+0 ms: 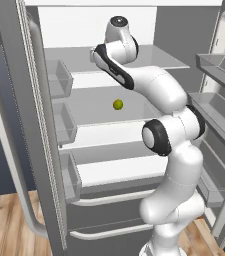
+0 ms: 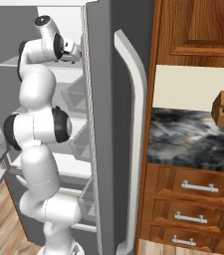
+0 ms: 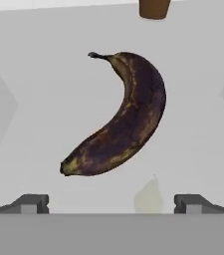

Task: Pick the banana and pear from the fridge and place them on the plate next to the blender to make a fruit smoothie.

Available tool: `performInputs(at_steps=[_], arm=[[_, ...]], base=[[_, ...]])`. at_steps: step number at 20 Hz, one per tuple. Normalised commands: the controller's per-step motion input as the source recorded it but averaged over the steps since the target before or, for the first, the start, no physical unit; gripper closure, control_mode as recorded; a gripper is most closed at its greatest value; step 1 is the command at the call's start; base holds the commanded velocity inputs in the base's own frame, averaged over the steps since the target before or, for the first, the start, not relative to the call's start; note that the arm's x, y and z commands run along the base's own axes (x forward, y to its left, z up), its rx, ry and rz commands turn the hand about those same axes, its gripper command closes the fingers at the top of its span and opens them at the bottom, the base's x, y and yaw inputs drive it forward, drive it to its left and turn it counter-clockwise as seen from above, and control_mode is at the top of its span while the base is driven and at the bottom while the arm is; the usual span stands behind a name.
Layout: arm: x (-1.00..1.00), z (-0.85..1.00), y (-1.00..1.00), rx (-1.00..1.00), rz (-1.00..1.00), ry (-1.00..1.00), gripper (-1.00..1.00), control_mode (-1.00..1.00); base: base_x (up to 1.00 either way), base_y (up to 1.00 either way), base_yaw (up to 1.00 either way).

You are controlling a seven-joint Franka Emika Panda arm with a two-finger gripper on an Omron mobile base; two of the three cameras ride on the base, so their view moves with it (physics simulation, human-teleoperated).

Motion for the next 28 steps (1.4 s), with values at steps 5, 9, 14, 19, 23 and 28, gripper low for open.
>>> performInputs(at_steps=[5, 9, 14, 19, 23, 28], arm=[[0.42, -0.01, 0.12, 0.00, 0.00, 0.00, -1.00, -1.00], [0.31, -0.05, 0.02, 0.00, 0.00, 0.03, -1.00, -1.00], [0.24, -0.22, 0.00, 0.01, 0.00, 0.05, -1.00, -1.00], [0.01, -0.60, -0.09, 0.02, 0.00, 0.01, 1.00, -1.00], [0.00, -0.30, -0.11, 0.04, 0.00, -0.02, 1.00, -1.00], [-0.15, -0.01, 0.00, 0.00, 0.00, -0.02, 1.00, -1.00]], base=[[0.00, 0.00, 0.00], [0.00, 0.00, 0.00], [0.00, 0.00, 0.00], [0.00, 0.00, 0.00], [0.00, 0.00, 0.00], [0.00, 0.00, 0.00]])
